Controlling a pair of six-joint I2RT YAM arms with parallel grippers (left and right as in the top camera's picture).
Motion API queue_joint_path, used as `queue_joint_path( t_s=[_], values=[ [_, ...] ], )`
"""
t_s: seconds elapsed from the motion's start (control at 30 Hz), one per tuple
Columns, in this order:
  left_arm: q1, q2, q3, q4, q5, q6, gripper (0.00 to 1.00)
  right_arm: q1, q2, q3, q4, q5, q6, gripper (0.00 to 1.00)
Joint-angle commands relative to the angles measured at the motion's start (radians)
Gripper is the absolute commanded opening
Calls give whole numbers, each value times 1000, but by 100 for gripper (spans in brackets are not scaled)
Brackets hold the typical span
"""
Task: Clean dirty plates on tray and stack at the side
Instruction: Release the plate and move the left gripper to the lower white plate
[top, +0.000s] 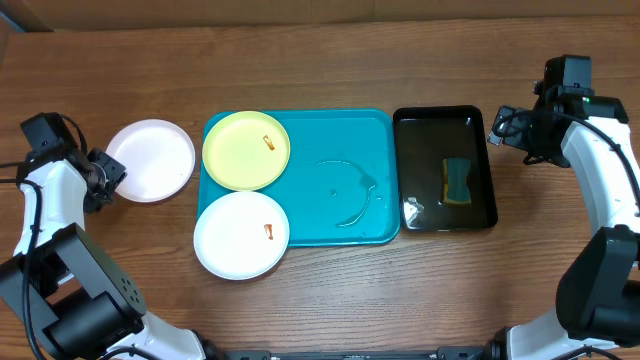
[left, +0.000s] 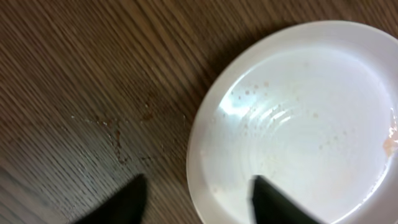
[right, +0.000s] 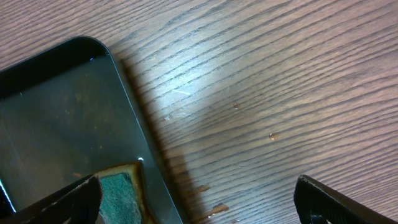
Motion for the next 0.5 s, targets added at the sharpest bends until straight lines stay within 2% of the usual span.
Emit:
queue_joint_path(
  t_s=[0.0,0.1,0.17,0.33,0.47],
  values=[
    [-6,-30,2,-24,134,52,75,-2,-21,23,3,10,3,100],
    [-9,-30,2,-80,356,87,76,-2,-21,23,3,10,4,100],
    [-22,-30,2,-161,434,113,73,-2,-21,23,3,10,4,100],
    [-114,-30,1,-353,437,219,70,-2,-21,23,3,10,3,100],
    [-217,-30,0,-421,302,221,67,-2,-21,23,3,10,4,100]
  ],
)
